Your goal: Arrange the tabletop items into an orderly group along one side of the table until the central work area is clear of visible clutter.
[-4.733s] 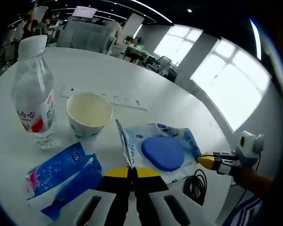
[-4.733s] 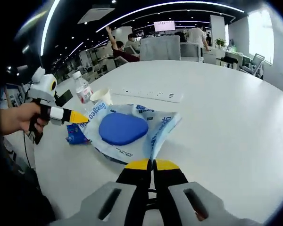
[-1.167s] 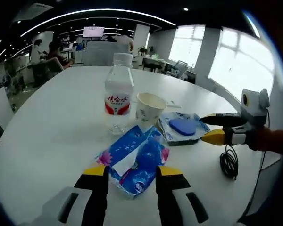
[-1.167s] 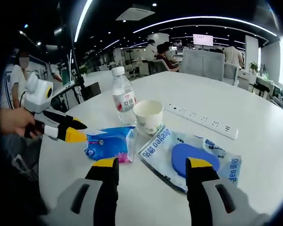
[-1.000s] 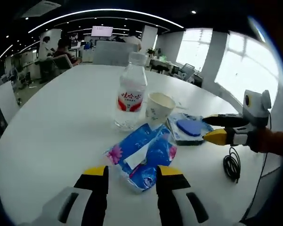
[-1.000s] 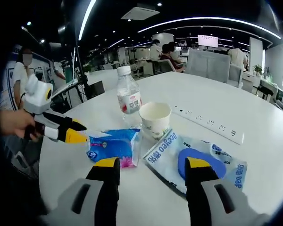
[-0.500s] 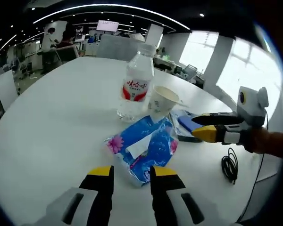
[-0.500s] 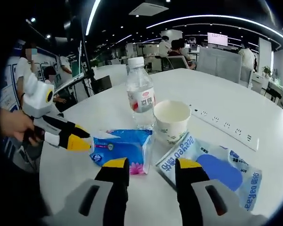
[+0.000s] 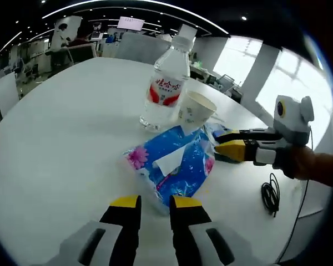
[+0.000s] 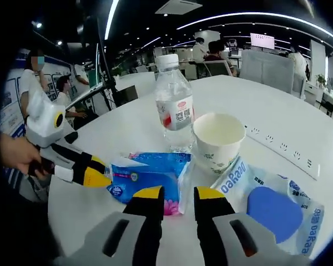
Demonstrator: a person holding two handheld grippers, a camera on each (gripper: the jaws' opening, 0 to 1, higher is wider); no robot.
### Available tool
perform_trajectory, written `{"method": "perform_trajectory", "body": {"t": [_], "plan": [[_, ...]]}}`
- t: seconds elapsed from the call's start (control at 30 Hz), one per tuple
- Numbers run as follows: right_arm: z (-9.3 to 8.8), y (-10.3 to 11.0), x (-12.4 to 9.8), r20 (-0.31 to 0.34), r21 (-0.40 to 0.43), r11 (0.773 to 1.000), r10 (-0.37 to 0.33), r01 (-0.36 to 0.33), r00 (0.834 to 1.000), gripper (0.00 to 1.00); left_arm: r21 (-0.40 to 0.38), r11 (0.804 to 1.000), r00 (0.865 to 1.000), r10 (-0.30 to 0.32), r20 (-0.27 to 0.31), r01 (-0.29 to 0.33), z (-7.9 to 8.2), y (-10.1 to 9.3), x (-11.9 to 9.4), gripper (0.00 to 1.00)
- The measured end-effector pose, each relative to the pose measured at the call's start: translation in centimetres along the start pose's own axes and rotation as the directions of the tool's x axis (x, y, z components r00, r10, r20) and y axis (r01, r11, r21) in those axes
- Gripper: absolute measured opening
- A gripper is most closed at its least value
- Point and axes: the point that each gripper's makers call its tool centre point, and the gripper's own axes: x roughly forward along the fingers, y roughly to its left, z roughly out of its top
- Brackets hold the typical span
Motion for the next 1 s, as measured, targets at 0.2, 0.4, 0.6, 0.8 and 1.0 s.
{"method": "perform_trajectory", "body": {"t": [0.2, 0.4, 0.6, 0.8, 1.0], "plan": [[-0.8, 0.1, 0.8, -0.025, 0.010, 1.000, 0.011, -0.010, 1.000, 0.10, -0.013, 1.000, 1.000, -0.007, -0.007, 0.007, 0.0, -0.3, 0.3, 0.15], [-1.1, -0.4, 1.0, -0.036, 0.000, 1.000, 0.008, -0.008, 0.999, 0.00, -0.034, 0.999, 1.000, -0.016, -0.017, 0.015, 0.0, -0.4, 0.2, 0.13], [-1.3, -0.3, 1.0, -0.038, 0.008, 1.000, 0.018, -0.018, 0.999, 0.00, -0.044, 0.999, 1.000, -0.016, -0.026, 0.015, -0.2, -0.3, 0.3, 0.06], [-1.2, 0.0, 0.8, -0.038, -0.012, 1.000, 0.023, -0.023, 0.999, 0.00, -0.069, 0.998, 1.000, -0.001, -0.025, -0.001, -0.1, 0.0, 0.0, 0.03], [-0.7, 0.4, 0.5, -0.030, -0.028, 0.999, 0.026, -0.027, 0.999, 0.00, -0.062, 0.998, 1.000, 0.010, -0.012, -0.011, 0.2, 0.2, -0.4, 0.00]]}}
